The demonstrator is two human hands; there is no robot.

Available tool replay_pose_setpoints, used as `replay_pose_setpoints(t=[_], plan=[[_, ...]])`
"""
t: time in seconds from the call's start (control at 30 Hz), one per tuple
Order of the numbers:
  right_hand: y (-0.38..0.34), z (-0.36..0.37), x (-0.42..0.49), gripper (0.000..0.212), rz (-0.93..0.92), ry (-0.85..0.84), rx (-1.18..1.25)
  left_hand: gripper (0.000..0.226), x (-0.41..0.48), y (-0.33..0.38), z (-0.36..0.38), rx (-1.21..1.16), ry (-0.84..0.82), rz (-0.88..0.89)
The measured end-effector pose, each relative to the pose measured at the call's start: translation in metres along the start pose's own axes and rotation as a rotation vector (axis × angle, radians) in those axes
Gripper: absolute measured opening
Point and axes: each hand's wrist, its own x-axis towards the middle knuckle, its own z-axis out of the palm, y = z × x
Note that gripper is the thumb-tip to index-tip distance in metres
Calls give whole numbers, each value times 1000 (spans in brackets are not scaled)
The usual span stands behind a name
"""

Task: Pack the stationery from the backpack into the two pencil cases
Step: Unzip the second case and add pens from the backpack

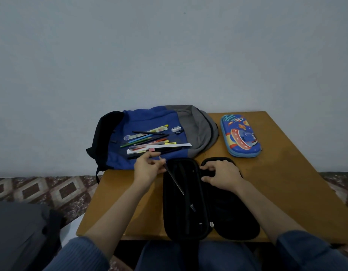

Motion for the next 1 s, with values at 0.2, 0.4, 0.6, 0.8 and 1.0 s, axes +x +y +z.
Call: replay_pose_setpoints(t=[0.2,0.4,0.6,0.8,1.0], plan=[[1,1,1,42,3,-1,1,60,-17,2,26,516,-291,-12],[1,2,1,41,3,2,-4,29,-35,3,29,775,-350,-62],[1,1,0,41,5,-2,8,27,-47,-7,38,810,-395,-64],[0,1,-1,41,6,3,-3,11,-50,-15,44,586,-363,-153],[0,1,-1,41,9,6,-2,34,-51,-16,48,784,-321,-79]])
